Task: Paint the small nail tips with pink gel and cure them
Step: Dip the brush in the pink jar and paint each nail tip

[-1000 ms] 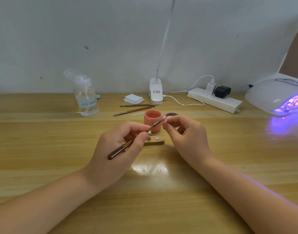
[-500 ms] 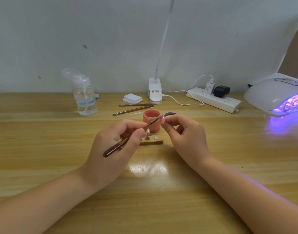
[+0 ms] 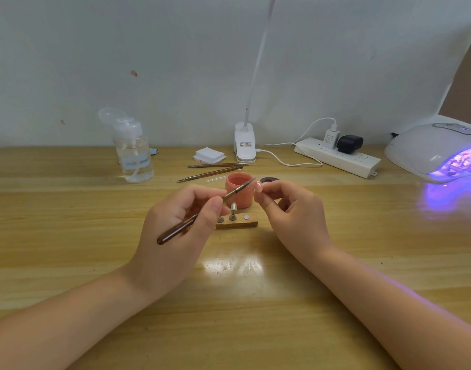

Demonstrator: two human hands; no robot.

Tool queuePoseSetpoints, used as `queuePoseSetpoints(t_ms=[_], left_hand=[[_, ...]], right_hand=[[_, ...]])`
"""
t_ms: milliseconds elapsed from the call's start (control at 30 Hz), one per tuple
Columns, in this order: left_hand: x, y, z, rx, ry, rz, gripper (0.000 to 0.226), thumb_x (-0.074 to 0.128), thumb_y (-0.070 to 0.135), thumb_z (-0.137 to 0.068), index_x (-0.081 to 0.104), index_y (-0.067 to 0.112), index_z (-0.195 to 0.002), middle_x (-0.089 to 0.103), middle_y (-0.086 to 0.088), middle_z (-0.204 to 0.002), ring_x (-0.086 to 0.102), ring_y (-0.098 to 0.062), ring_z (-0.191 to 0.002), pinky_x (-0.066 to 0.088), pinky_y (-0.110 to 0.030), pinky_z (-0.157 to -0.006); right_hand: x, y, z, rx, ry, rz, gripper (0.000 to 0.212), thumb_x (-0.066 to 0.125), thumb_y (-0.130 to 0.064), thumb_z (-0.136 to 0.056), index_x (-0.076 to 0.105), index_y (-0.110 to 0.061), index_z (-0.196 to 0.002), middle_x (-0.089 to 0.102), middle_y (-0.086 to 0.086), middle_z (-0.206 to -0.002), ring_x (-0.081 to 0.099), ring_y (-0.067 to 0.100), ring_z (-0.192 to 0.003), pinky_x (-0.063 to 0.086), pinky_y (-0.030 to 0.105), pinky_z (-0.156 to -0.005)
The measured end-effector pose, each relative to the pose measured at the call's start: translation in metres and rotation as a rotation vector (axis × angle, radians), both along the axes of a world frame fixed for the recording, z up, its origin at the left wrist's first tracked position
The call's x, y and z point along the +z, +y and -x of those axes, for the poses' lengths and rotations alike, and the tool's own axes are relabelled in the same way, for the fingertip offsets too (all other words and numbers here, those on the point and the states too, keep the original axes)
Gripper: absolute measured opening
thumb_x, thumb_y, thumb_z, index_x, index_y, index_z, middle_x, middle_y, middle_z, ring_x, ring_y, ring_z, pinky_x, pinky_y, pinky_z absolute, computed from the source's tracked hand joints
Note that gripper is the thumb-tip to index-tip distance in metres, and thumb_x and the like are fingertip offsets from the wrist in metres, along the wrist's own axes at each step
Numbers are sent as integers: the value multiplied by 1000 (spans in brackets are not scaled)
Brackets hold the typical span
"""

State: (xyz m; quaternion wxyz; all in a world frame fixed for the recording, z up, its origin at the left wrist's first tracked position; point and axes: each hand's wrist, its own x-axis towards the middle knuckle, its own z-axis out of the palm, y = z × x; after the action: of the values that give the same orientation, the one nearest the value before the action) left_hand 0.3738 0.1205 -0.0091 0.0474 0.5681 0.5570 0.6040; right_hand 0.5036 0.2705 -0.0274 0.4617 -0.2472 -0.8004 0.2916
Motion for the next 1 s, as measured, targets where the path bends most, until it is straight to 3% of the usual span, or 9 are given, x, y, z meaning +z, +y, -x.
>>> queuePoseSetpoints(t_ms=[233,433,633,767,1000], left_hand=[[1,-2,-2,-1,43,-19,18,53,34,-90,66,26,-99,71,10,-86,65,-11,-69,54,-29,-62],[2,-3,-3,-15,114,-21,16,54,31,-90,65,30,-101,71,12,-89,67,-7,-80,51,-15,-68],[1,-3,-1,3,129,-22,16,54,32,-90,65,33,-101,71,13,-90,68,-8,-81,51,-17,-69],[0,-2,0,21,123,-12,15,55,34,-89,66,32,-100,72,14,-89,68,-7,-80,50,-15,-68],[-3,-1,0,25,106,-5,14,54,35,-90,65,35,-99,71,12,-87,67,-11,-77,53,-22,-65]], right_hand=[[0,1,0,-4,-11,-3,8,69,-20,-87,73,-18,-94,70,-12,-78,47,5,-50,38,18,-53],[1,0,0,6,4,39,8,70,-18,-87,73,-18,-93,70,-11,-79,47,5,-50,38,19,-55],[2,-1,-1,27,14,103,9,70,-17,-87,74,-17,-95,72,-7,-80,52,11,-56,47,32,-61],[3,-2,-1,37,34,108,7,70,-17,-86,74,-19,-92,72,-7,-78,52,17,-53,47,37,-57],[3,-2,-1,49,42,126,6,70,-18,-86,73,-21,-91,73,-7,-78,50,9,-52,44,28,-53]])
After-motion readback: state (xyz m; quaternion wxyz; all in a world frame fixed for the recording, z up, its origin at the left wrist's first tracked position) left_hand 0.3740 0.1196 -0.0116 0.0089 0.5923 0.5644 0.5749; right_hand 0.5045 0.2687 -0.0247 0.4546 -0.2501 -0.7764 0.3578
